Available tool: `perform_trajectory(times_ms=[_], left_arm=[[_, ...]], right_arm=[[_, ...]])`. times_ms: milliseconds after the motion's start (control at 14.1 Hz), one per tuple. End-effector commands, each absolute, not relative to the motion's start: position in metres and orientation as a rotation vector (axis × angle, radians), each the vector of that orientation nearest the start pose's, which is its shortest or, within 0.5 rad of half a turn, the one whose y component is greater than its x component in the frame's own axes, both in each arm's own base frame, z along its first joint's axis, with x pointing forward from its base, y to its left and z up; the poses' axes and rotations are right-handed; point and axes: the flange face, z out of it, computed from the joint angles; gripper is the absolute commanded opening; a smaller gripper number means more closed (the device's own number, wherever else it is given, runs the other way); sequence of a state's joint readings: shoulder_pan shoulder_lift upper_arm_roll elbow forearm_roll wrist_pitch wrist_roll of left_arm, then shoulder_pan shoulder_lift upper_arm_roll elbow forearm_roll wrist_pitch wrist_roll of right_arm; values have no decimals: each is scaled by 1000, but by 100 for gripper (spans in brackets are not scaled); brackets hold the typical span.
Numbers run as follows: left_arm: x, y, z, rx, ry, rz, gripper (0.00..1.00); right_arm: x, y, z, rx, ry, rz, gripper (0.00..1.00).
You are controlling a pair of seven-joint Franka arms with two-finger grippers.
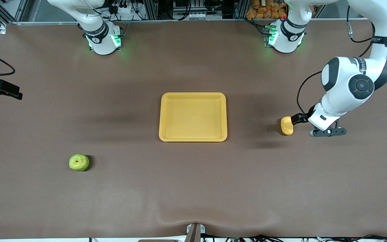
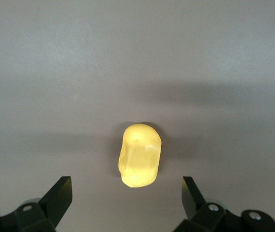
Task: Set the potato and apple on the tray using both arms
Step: 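Close the left gripper on the potato while the right gripper reaches the apple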
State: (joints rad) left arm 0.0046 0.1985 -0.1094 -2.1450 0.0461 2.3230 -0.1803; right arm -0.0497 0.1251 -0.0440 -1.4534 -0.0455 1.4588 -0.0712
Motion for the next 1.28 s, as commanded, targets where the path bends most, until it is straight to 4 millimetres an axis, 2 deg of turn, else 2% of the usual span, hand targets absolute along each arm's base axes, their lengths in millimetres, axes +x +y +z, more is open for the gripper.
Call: perform_trajectory(times_ms=[0, 71, 142, 285, 498, 925, 1209], left_arm=[[554, -56, 285, -3129, -79, 50, 100], [554, -56, 278, -3129, -79, 67, 100], [554, -56, 271, -3130, -79, 75, 100], [554, -57, 263, -3131, -76, 87, 100], [554, -58, 247, -3135, -76, 95, 100], [556, -59, 220, -3145, -77, 82, 94], [550, -59, 211, -3142, -76, 115, 86]], right_arm=[[587, -60, 593, -3183, 18, 228, 100], [592, -62, 583, -3178, 20, 254, 100], [599, -64, 565, -3173, 26, 303, 100], [603, -73, 555, -3162, 44, 321, 100], [619, -82, 518, -3148, 58, 405, 100], [638, -103, 474, -3131, 98, 491, 100], [645, -103, 450, -3116, 98, 526, 100]])
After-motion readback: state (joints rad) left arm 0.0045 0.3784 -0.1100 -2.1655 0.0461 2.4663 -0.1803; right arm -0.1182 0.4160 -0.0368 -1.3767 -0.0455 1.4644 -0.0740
